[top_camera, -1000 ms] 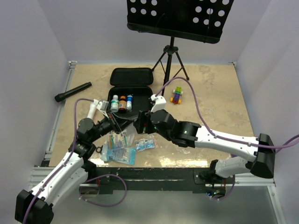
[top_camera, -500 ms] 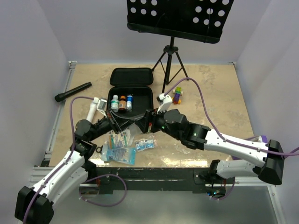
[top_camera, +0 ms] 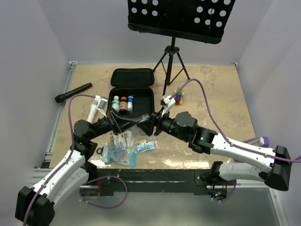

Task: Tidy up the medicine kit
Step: Pick up the medical item at the center of the board.

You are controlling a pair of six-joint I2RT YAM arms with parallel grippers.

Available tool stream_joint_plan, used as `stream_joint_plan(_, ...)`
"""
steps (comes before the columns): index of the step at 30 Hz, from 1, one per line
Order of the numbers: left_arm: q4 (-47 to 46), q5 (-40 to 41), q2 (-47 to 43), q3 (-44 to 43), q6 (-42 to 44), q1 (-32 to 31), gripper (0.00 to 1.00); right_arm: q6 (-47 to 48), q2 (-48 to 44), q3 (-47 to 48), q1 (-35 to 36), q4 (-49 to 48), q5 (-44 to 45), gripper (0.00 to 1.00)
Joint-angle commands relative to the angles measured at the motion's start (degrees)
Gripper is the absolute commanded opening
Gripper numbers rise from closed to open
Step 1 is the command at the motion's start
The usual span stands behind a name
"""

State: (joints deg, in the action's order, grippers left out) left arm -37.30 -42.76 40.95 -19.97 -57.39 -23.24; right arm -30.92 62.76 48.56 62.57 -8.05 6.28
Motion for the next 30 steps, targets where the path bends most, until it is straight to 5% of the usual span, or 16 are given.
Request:
stream_joint_plan(1, -9.5, -7.2, 0.7, -5.7, -3.1, -0.2, 0.00, 4.3, -2.0, -1.7, -0.6, -3.5, -3.5, 0.54)
stream_joint_plan(6, -8.3, -8.4, 1.1, -8.0, -2.2, -0.2, 0.00, 4.8, -2.3, -2.7, -1.0, -3.6, -4.5, 0.54)
stream_joint_plan(13, -3.4, -8.7, 1.3, -10.2, 1.3, -0.1, 0.00, 3.8, -5.5, -5.3, -2.2, -5.3, -5.5, 0.77)
stream_joint_plan(21, -3.6, -8.9, 1.5, -10.1, 1.4, -0.2, 0.00, 4.2, -5.2, -6.3, -3.4, -6.4, -8.3, 0.53)
stream_joint_plan(25, -3.7, -9.0, 1.8, -9.9, 1.4, -0.2, 0.00, 4.7, -4.8, -5.7, -3.5, -7.8, -9.0, 0.54)
stream_joint_plan(28, -3.7, -9.3, 2.3, -10.0, 1.5, -0.2, 0.00, 5.0, -4.6, -5.1, -3.5, -7.8, -8.0, 0.67)
stream_joint_plan(30, -3.7, -9.4, 2.6, -10.0, 1.6, -0.2, 0.00, 5.3, -5.2, -5.3, -3.5, -8.3, -7.6, 0.64)
